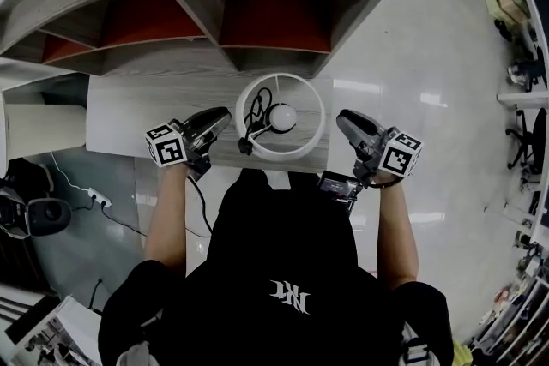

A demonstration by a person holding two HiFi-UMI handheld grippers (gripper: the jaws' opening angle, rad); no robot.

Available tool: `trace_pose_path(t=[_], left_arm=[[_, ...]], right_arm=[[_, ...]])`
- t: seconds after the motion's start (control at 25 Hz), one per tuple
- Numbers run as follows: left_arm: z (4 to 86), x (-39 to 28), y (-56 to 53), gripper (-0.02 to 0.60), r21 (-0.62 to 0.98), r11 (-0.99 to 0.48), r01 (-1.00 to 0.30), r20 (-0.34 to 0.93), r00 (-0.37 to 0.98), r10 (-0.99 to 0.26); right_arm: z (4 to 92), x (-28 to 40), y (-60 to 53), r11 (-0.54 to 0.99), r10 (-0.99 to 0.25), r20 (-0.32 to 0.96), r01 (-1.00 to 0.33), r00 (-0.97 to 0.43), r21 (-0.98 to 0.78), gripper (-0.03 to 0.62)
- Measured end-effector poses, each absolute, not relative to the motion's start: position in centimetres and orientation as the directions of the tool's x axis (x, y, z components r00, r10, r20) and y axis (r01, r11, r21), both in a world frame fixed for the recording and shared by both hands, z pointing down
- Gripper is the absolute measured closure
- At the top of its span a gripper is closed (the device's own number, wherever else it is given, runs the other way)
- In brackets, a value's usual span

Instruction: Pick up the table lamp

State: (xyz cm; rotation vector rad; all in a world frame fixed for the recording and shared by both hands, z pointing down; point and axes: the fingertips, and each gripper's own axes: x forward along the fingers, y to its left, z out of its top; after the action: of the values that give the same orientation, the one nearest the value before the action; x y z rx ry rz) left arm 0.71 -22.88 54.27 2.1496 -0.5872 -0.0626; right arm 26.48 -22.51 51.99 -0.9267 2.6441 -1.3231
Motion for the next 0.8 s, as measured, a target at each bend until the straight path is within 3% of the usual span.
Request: trace_pose_path(t=[0.32,0.8], left_arm=[[55.1,1.3,-21.8,0.433,0.848,-0.46,-0.263,0.112,0.938,-0.329],[56.6,1.0,-21.8,0.394,0.919,-0.373,-0.128,0.024,0.962,-0.272]], right_arm=[[53.7,25.3,-22.4,0.444,-0.421,0.2,-0.393,-0.885,-0.805,0.451],[57.0,24.8,-21.6,0.306,-0.342,0.136,-0.247,-0.93,-0.919,0.419]])
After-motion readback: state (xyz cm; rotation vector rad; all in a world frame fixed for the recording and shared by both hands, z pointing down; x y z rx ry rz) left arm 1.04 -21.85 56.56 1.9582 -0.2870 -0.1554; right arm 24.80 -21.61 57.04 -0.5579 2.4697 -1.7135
